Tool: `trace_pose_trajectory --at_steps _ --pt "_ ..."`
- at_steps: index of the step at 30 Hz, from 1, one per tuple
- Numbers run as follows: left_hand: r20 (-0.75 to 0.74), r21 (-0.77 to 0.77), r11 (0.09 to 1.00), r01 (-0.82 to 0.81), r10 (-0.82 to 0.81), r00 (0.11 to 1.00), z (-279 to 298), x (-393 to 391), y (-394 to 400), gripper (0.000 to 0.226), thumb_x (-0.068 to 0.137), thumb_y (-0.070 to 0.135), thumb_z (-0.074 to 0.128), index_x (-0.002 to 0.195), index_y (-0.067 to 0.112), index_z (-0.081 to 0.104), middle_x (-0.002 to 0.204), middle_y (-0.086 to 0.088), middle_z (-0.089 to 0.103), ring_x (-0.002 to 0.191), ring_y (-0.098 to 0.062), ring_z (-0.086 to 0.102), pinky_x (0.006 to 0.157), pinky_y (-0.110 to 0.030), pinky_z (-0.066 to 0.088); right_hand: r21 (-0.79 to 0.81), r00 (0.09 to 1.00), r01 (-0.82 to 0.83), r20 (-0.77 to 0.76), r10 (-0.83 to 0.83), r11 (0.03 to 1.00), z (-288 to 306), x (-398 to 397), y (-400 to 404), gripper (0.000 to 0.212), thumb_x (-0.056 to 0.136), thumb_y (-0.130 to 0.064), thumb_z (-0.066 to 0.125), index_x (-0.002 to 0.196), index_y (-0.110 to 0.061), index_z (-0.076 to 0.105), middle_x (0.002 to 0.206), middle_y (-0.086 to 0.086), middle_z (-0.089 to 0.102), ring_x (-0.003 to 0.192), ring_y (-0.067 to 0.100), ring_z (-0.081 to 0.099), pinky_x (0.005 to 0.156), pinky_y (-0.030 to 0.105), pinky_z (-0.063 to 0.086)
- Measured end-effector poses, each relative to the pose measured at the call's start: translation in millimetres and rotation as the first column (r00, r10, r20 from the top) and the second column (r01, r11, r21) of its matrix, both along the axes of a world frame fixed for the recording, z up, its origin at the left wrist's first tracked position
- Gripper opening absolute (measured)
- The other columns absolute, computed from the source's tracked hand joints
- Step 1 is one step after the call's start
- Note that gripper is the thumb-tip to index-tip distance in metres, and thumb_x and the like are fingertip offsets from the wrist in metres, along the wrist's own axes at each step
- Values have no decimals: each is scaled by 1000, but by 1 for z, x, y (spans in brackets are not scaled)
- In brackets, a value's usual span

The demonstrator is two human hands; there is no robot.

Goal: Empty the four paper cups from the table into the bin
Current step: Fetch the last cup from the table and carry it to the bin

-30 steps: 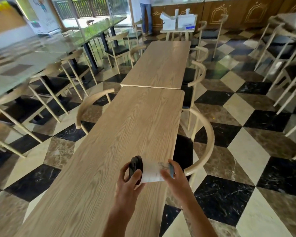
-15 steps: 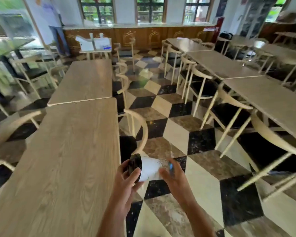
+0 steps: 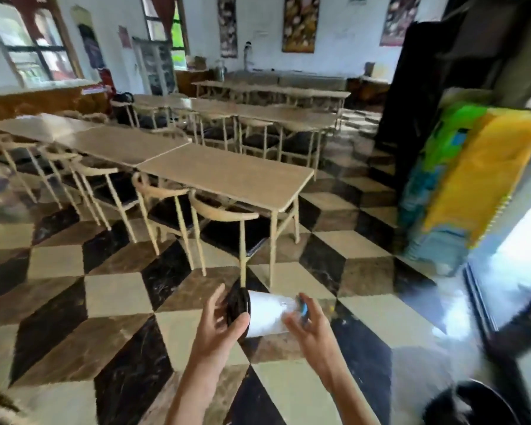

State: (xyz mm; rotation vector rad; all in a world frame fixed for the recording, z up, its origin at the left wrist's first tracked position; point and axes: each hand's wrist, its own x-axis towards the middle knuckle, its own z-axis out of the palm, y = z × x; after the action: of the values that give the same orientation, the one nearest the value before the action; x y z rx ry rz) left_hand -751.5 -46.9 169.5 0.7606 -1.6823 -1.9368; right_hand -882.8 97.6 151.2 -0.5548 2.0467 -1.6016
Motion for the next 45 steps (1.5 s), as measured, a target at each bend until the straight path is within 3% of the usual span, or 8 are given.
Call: trace_pose_trajectory --at_steps 4,7,13,17,31,35,38,45 --pt "29 -91 962 259 -258 966 -10 -114 95 71 82 27 80 145 30 46 136 0 57 112 8 60 84 -10 50 7 978 206 -17 -206 979 -2 -84 123 56 92 -29 66 142 -19 42 126 6 62 106 19 66 79 18 52" --pt "51 -134 892 431 -428 902 -21 -194 168 52 91 8 73 132 32 52 130 -1 60 98 21 62 79 -5 49 56 938 344 -65 -340 937 -8 -136 216 56 93 -31 64 143 -21 41 128 0 61 113 18 62 84 17 46" --pt "148 -200 728 655 -639 755 -34 -313 291 71 60 56 79 127 50 56 131 14 63 113 8 62 87 -11 49 98 821 570 -98 -562 816 -21 -204 360 60 91 -34 66 144 -19 41 139 -2 55 124 14 55 105 29 43" --pt "217 -236 619 749 -717 662 -62 -389 349 72 59 61 79 127 61 53 121 33 64 115 4 61 95 -30 50 106 738 674 -52 -673 731 -37 -243 421 66 91 -32 66 148 -16 37 136 0 56 120 19 58 106 42 46" --pt "299 -51 421 906 -859 416 -158 -629 483 60 67 44 79 118 66 55 117 37 62 111 16 56 81 -6 49 287 513 809 83 -854 513 -151 -438 540 59 89 -41 64 142 -30 40 120 -7 58 102 8 63 90 35 56" --pt "371 6 417 909 -845 385 -215 -659 497 64 65 48 77 123 61 54 127 24 61 119 5 57 100 -26 48 316 501 788 171 -848 529 -211 -468 555 58 89 -35 66 142 -26 42 123 -6 60 108 12 63 95 36 53" --pt "439 50 442 896 -815 378 -282 -671 505 67 65 47 79 126 59 54 134 17 61 126 -3 56 106 -37 48 353 520 748 214 -827 562 -286 -482 562 55 88 -40 66 137 -32 43 119 -17 60 104 -8 59 86 11 46" --pt "611 144 514 846 -718 333 -468 -666 520 63 58 45 76 116 61 58 123 16 64 109 3 64 82 -17 54 408 454 666 442 -774 624 -480 -477 573 69 83 -47 64 145 -29 39 129 -8 59 110 5 61 95 32 52"
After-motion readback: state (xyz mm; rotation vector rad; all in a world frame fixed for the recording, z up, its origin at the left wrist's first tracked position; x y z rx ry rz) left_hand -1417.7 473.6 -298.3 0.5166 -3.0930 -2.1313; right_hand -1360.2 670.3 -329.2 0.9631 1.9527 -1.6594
